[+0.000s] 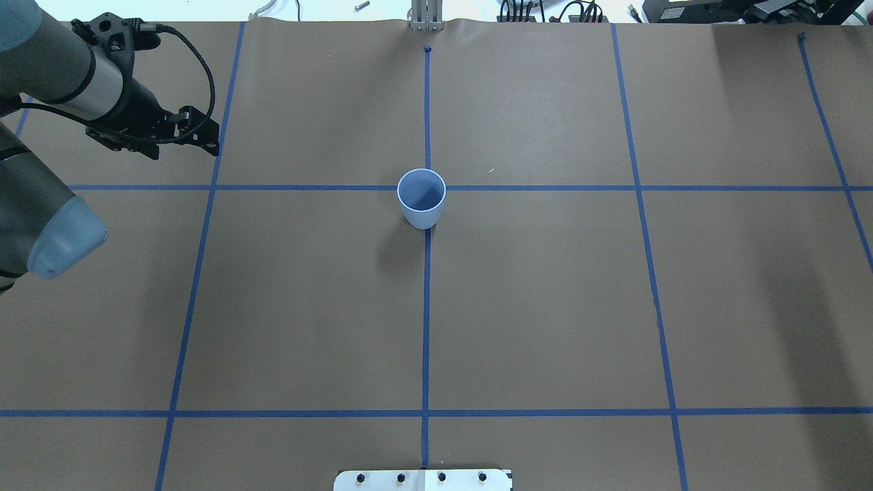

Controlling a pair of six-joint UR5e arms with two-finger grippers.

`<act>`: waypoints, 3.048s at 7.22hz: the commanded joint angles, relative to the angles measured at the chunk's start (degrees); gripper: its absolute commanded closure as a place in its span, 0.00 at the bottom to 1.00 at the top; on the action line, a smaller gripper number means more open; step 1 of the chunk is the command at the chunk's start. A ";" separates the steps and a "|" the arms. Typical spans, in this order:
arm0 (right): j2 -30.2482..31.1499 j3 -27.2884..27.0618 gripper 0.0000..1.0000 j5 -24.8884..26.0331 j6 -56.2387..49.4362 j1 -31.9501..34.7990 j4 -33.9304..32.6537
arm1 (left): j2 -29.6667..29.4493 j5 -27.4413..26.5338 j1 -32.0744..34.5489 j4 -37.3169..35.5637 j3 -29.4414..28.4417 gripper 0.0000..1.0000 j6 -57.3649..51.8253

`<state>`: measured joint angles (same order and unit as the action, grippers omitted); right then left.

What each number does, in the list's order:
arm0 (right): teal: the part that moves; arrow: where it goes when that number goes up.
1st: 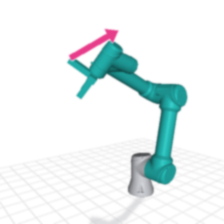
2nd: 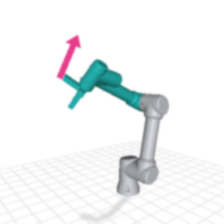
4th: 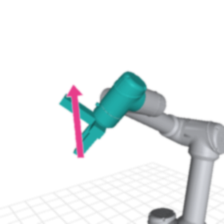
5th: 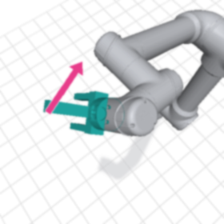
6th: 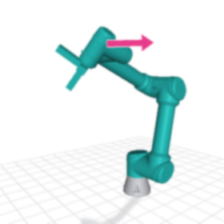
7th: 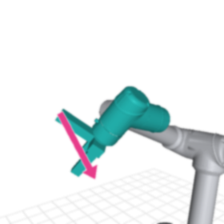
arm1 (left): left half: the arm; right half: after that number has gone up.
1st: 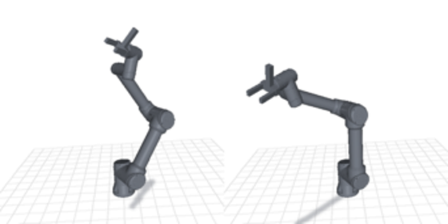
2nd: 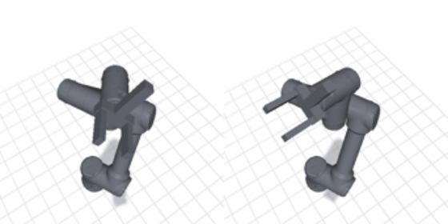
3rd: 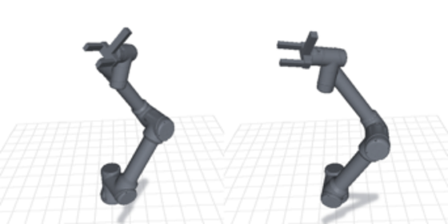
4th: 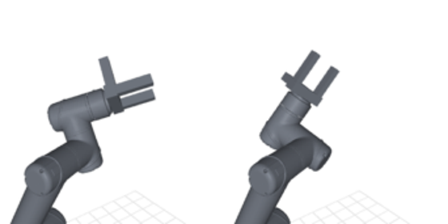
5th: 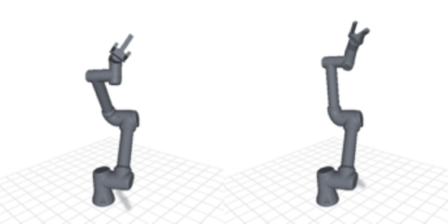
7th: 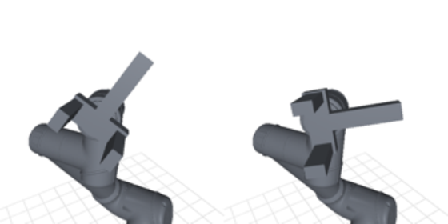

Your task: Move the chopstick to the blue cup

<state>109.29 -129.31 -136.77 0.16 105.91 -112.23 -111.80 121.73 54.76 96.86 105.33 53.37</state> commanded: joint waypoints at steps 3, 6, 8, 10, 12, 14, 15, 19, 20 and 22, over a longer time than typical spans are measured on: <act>-21.68 2.81 1.00 -4.02 5.52 -10.33 -5.98 | 0.27 0.00 0.00 0.00 -0.03 0.02 -0.29; -43.13 10.79 1.00 -3.41 24.21 -27.89 -5.98 | 1.76 0.00 0.61 0.00 0.14 0.02 -3.34; -55.08 19.91 1.00 -2.19 41.13 -38.55 0.12 | 3.34 0.00 0.97 0.17 -0.82 0.02 -8.09; -60.13 26.18 1.00 -1.57 54.80 -45.32 12.24 | 3.00 0.09 0.88 0.26 -1.70 0.02 -7.94; -65.32 28.66 1.00 -2.44 59.41 -49.02 12.57 | 2.82 0.09 0.79 1.48 -2.93 0.02 -7.85; -67.10 29.81 1.00 -6.64 61.53 -50.97 12.48 | 2.91 0.26 0.88 4.91 -5.04 0.02 -7.41; -67.71 31.12 1.00 -6.66 61.54 -52.72 12.48 | 2.99 0.26 0.88 4.92 -5.13 0.02 -7.49; -69.99 35.60 1.00 -7.01 61.54 -55.19 12.48 | 3.00 0.35 0.79 4.92 -5.13 0.02 -7.41; -70.09 35.70 1.00 -7.28 61.54 -55.37 12.48 | 3.00 0.35 0.79 4.92 -5.13 0.02 -7.32; -69.65 35.70 1.00 -7.89 61.54 -55.63 12.39 | 3.00 0.35 0.79 4.92 -5.13 0.02 -7.32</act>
<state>39.47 -93.69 -144.39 61.70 50.48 -99.77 -108.81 122.08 55.56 101.78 100.19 46.04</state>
